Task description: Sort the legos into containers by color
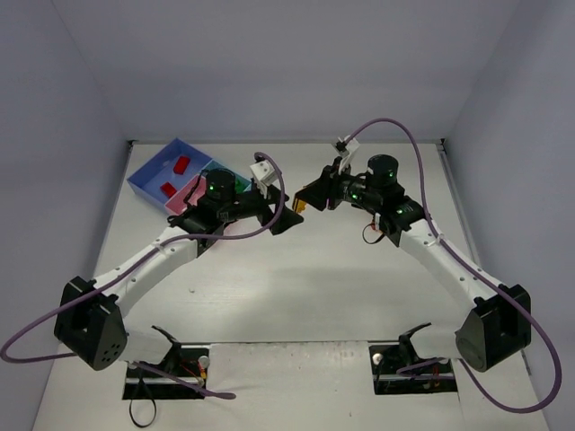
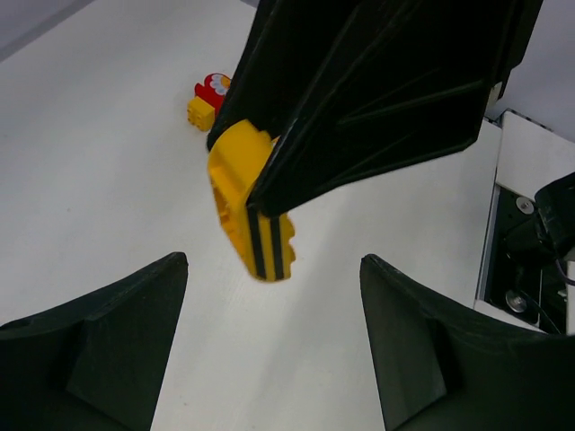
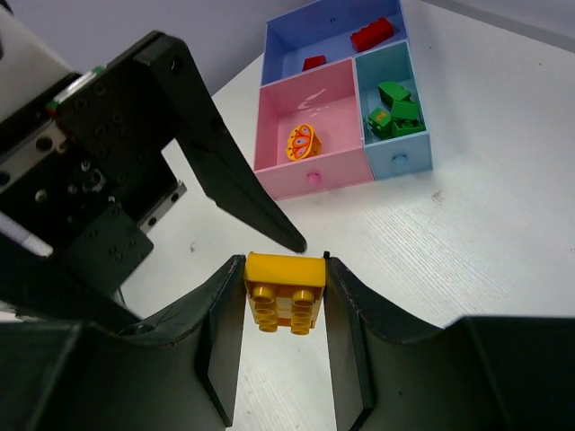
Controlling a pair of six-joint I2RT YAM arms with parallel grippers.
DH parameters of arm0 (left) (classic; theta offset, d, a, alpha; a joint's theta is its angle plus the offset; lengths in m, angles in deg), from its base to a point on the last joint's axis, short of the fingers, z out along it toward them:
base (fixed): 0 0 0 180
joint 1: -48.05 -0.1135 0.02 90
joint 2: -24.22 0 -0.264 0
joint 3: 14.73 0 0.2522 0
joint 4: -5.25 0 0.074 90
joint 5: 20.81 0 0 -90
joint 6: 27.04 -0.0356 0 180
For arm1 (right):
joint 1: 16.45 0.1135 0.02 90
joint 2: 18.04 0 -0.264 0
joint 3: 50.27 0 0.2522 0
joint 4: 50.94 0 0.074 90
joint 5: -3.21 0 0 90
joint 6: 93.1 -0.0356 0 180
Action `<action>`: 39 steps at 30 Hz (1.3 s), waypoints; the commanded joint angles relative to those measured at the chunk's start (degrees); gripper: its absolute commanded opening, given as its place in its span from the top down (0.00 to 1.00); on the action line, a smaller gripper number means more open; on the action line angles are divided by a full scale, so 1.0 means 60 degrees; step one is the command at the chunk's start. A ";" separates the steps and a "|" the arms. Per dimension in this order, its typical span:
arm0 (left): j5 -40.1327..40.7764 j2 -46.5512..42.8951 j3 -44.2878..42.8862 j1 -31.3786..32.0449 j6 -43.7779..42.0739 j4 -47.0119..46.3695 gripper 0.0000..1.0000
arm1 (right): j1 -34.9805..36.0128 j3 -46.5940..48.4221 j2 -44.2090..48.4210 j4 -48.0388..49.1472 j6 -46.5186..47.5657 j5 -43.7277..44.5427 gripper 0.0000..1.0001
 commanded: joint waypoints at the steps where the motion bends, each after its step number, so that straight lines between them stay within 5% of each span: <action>1: 0.1266 0.0086 -0.0512 0.0596 -0.0308 -0.1127 0.29 | 0.0196 0.0425 0.0104 0.0811 -0.0431 0.0840 1.00; 13: 0.3671 0.0733 -0.0484 0.1125 0.0013 -0.2371 0.32 | 0.0240 0.0132 0.0251 0.1001 -0.0900 0.1104 1.00; 20: 0.4170 0.0791 -0.0220 0.1184 0.0511 -0.3484 0.50 | 0.0284 -0.0044 0.0221 0.1074 -0.0930 0.1090 1.00; 24: 0.3703 0.0908 -0.0219 0.1169 0.0570 -0.3662 0.80 | 0.0284 -0.0132 0.0192 0.1104 -0.0915 0.1090 0.99; 25: 0.3672 0.0923 -0.0249 0.1169 0.0614 -0.3661 0.85 | 0.0284 -0.0132 0.0178 0.1104 -0.0930 0.1090 0.97; 28: 0.3642 0.0967 -0.0133 0.1169 0.0716 -0.3457 0.93 | 0.0284 -0.0132 0.0134 0.1045 -0.1017 0.1439 0.57; 31: 0.4153 0.0806 0.0306 0.1082 0.0775 -0.3238 0.94 | 0.0211 -0.0074 0.0134 0.0739 -0.1222 0.2098 0.41; 36: 0.5017 0.0091 0.1404 0.0350 0.1668 -0.2843 0.94 | -0.0462 0.0015 0.0294 -0.0008 -0.1704 0.3608 0.33; 39: 0.5691 -0.0438 0.1538 -0.0426 0.2005 -0.1296 0.90 | -0.1192 -0.0132 0.0557 -0.0666 -0.2158 0.4689 0.33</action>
